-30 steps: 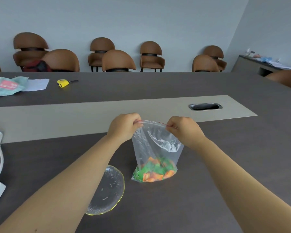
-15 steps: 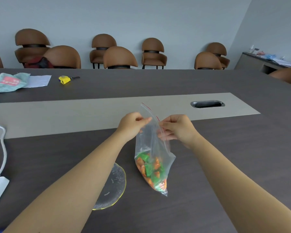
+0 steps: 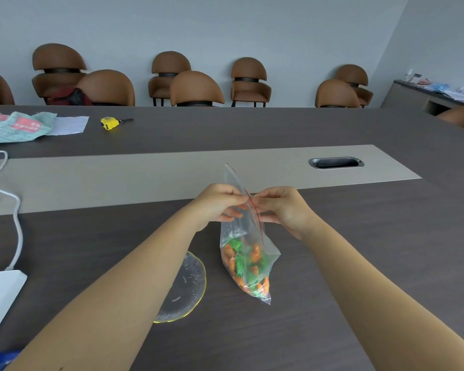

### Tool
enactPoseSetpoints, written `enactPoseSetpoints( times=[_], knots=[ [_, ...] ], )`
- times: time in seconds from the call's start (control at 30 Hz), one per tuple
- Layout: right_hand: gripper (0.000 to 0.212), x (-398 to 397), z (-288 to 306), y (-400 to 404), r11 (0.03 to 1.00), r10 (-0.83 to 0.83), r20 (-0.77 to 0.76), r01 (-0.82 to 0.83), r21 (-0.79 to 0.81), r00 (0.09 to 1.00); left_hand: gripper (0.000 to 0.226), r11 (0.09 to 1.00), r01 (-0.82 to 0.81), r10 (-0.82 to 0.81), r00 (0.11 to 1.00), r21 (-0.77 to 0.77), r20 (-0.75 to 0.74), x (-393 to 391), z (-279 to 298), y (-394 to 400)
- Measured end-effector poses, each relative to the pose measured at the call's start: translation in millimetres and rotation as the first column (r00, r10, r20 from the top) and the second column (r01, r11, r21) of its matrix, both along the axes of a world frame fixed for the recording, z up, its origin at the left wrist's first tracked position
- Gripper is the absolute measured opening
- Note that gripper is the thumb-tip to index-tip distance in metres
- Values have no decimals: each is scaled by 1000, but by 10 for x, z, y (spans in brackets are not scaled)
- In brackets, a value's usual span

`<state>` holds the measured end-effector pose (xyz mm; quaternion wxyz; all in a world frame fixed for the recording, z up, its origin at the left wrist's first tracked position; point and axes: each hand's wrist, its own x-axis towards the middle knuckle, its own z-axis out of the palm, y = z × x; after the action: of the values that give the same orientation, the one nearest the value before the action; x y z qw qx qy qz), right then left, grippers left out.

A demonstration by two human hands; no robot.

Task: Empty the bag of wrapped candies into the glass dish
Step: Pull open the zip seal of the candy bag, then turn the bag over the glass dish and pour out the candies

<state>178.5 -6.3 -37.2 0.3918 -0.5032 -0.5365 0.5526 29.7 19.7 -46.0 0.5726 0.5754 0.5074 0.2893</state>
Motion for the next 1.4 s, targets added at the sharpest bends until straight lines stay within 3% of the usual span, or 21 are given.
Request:
enactPoseSetpoints(
  times=[0.3,0.43,0.6,0.8,0.97,1.07,1.13,1.2,1.3,1.4],
  knots=[
    [26,-56,5,51,991,-130,39,129,20,991,27,1000,-29,28,996,5,90,24,-4,50],
    [27,108,65,109,958,-286,-2,286,10,958,29,988,-154,152,981,5,121,-155,7,103],
    [27,214,106,172,910,-411,159,394,130,897,27,945,-326,319,938,32,133,-304,23,231],
    [22,266,61,214,901,-430,18,427,74,903,27,862,-505,492,851,30,184,-404,73,392],
    [20,218,27,195,984,-166,-156,173,33,974,17,923,-383,376,885,-29,274,-376,-15,260],
    [22,141,0,225,965,-201,99,180,193,975,52,975,-220,217,972,32,86,-333,-164,118],
    [12,89,19,239,946,-265,167,222,238,950,73,994,-92,95,994,53,-59,-264,-248,33],
    [20,47,42,242,935,-291,185,238,262,939,85,997,-46,52,995,62,-87,-189,-305,-3],
    [23,-7,108,215,927,-285,163,228,298,944,80,992,-68,72,997,105,-39,-106,-364,36],
    [23,-49,148,206,921,-274,113,226,317,955,60,980,-160,158,987,120,19,-46,-369,70]
  ],
)
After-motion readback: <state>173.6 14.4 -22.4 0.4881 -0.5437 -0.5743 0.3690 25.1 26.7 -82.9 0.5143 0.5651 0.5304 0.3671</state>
